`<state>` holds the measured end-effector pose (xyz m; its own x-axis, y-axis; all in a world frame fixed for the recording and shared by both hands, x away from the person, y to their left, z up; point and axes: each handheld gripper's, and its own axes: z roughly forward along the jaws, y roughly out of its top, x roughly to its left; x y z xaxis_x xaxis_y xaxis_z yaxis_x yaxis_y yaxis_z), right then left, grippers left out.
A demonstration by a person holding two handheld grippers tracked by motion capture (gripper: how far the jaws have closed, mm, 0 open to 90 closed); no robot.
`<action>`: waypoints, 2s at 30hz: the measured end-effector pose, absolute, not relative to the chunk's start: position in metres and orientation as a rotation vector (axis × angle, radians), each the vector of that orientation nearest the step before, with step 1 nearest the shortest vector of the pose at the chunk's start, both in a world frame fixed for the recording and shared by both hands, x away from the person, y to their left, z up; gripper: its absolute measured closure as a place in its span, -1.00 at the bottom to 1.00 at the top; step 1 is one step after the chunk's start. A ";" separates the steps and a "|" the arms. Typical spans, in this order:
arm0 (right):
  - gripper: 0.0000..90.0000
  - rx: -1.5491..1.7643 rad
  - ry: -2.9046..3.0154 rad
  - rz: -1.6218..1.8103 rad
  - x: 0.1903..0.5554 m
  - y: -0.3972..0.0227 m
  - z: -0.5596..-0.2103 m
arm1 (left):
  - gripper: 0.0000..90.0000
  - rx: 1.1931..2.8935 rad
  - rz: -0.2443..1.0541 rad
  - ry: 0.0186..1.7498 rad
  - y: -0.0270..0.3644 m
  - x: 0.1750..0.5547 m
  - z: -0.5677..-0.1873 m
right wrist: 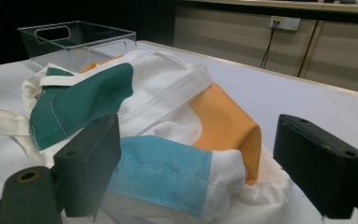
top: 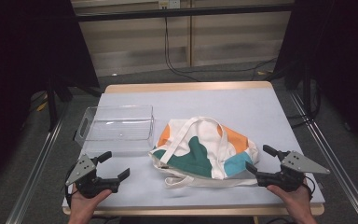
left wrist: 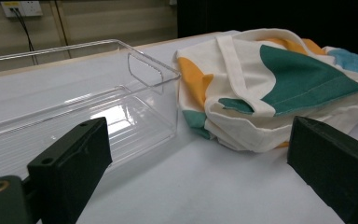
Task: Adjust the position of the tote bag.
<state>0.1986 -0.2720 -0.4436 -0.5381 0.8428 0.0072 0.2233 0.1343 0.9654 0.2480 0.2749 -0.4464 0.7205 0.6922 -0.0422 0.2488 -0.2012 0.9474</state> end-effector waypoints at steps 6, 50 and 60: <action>-0.54 0.994 1.880 1.440 0.198 -0.269 -0.441 | -0.85 1.778 0.476 0.755 0.273 0.248 -0.447; -0.01 0.791 2.355 1.493 0.219 -0.185 -0.439 | -0.76 1.803 0.419 0.713 0.263 0.239 -0.445; -0.15 0.741 2.410 1.442 0.234 -0.164 -0.441 | -0.76 1.827 0.409 0.697 0.261 0.239 -0.446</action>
<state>0.2342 -0.1636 -0.4408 -0.8436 0.5342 0.0547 0.3007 0.3855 0.8723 0.2393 0.2613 -0.4458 0.7687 0.6374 -0.0525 0.2645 -0.2421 0.9335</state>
